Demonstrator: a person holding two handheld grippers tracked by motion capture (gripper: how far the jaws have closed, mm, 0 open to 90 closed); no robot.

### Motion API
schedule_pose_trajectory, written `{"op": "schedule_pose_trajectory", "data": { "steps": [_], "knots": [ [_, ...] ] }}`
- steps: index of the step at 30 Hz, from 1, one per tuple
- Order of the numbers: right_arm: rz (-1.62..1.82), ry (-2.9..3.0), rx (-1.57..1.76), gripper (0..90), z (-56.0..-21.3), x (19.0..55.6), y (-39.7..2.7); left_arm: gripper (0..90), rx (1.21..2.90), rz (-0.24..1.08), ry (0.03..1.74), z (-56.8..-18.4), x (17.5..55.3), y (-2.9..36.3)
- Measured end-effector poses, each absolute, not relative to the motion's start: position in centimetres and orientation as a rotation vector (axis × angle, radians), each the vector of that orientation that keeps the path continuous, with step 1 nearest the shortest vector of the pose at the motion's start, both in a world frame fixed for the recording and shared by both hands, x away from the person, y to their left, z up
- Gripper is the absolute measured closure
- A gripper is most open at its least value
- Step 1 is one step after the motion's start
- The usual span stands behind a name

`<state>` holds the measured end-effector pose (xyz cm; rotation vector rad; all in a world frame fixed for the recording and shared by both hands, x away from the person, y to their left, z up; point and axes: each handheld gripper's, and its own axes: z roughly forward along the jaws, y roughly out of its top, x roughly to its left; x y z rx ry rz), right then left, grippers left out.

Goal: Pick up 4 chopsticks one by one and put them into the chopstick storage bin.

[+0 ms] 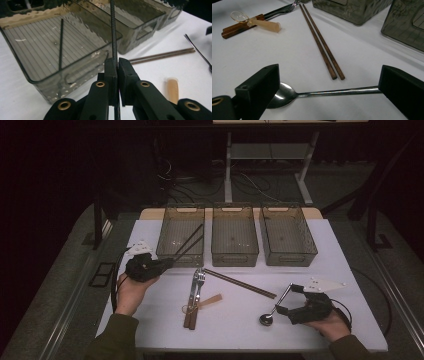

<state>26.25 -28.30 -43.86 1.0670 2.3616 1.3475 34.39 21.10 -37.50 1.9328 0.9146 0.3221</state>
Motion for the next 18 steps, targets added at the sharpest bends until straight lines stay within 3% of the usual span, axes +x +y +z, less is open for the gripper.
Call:
{"op": "schedule_pose_trajectory", "data": {
  "steps": [18],
  "knots": [
    [1.356,2.362,1.068,3.7,-43.9,26.2,-28.3,85.5,1.9,0.33,0.98,-36.6,38.5,20.3]
  ]
}}
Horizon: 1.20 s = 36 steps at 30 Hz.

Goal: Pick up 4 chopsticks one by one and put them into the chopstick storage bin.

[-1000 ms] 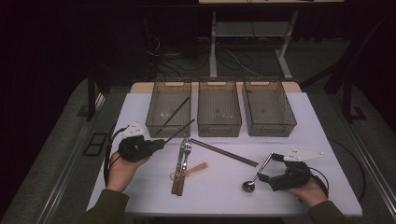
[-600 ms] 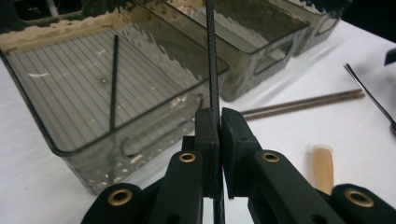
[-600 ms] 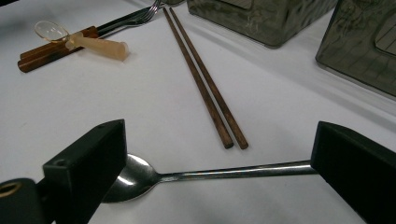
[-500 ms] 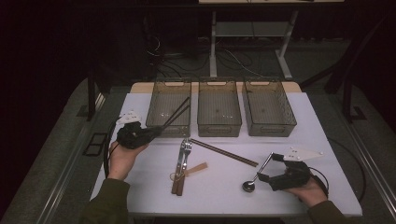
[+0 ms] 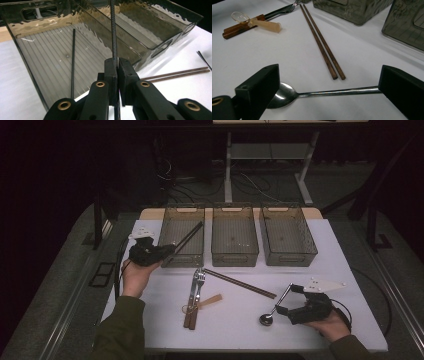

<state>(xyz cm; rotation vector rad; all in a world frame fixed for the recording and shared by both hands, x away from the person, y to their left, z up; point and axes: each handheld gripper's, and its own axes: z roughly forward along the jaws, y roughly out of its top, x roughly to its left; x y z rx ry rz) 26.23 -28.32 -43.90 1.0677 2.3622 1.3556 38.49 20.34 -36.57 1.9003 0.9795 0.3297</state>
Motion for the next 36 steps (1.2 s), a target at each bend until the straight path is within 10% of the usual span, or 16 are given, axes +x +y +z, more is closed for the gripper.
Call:
{"op": "schedule_pose_trajectory", "data": {
  "steps": [36],
  "knots": [
    [1.372,2.352,1.068,3.7,-43.9,26.2,-28.3,85.6,1.967,0.366,1.149,-35.8,46.6,16.9]
  ]
}}
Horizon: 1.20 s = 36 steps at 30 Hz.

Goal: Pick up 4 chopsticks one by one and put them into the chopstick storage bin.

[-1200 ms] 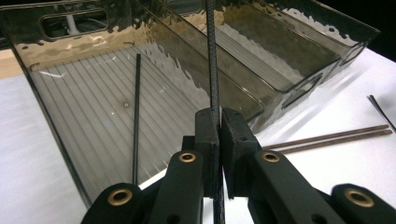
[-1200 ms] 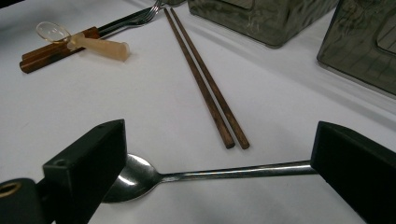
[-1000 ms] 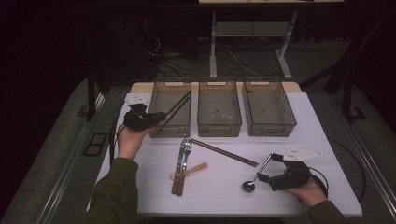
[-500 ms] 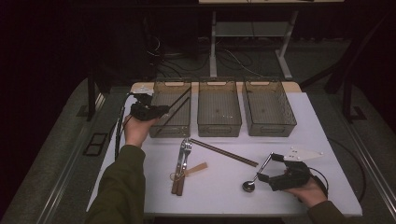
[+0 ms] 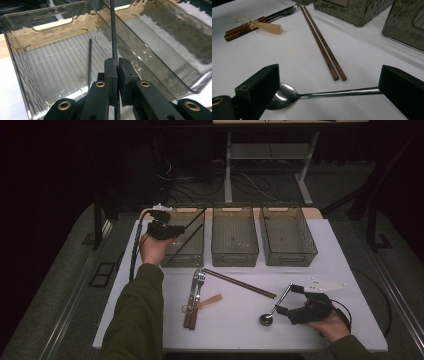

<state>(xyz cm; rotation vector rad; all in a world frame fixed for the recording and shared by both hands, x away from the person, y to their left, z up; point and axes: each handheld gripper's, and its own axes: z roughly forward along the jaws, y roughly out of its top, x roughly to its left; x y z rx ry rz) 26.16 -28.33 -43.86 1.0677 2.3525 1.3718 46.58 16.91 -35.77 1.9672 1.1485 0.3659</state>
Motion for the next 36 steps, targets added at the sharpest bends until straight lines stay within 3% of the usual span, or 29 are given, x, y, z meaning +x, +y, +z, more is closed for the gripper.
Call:
{"op": "schedule_pose_trajectory", "data": {
  "steps": [17,19,22,36],
  "knots": [
    [1.393,2.345,1.056,3.7,-43.7,26.0,-28.4,84.6,2.033,0.403,1.265,-37.7,48.8,16.2],
    [1.392,2.345,1.056,3.7,-43.6,26.0,-28.4,72.9,2.026,0.433,1.278,-37.7,48.7,16.1],
    [1.392,2.345,1.056,3.7,-43.6,26.0,-28.4,66.2,2.022,0.439,1.262,-37.6,48.6,16.0],
    [1.385,2.345,1.066,3.7,-43.7,26.1,-28.4,43.9,2.008,0.389,1.108,-36.0,46.8,16.2]
  ]
}}
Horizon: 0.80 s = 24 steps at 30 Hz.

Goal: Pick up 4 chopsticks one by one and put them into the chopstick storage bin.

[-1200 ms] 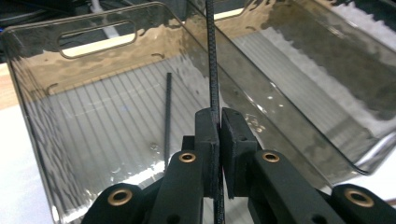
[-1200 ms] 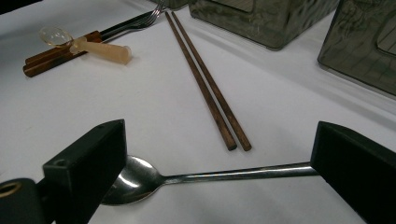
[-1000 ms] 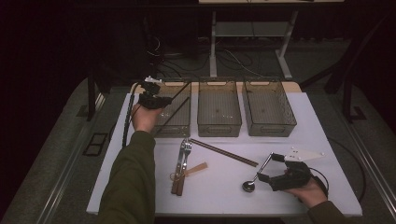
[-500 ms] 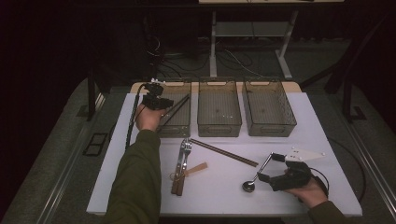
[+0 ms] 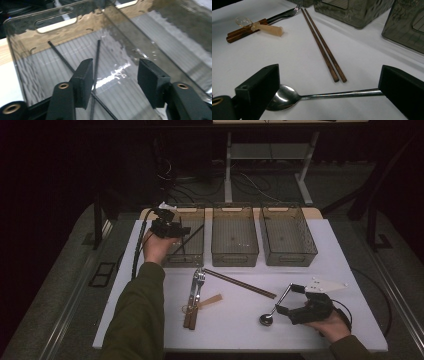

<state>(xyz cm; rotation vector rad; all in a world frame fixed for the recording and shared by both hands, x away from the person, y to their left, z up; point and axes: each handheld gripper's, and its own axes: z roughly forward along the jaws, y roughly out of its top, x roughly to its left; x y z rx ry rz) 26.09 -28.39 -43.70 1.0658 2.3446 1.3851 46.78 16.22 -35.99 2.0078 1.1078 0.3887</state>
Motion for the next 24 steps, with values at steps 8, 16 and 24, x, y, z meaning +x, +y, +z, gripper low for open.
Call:
{"op": "schedule_pose_trajectory", "data": {
  "steps": [8,16,24],
  "knots": [
    [1.38,2.343,1.067,3.7,-43.7,26.1,-28.4,36.2,2.005,0.358,1.015,-36.0,44.4,16.2],
    [1.376,2.342,1.075,3.7,-43.8,26.1,-28.4,30.2,2.009,0.346,0.929,-36.0,41.7,16.0],
    [1.374,2.339,1.078,3.7,-43.8,26.1,-28.5,23.7,2.007,0.342,0.859,-36.5,38.7,15.9]
  ]
}}
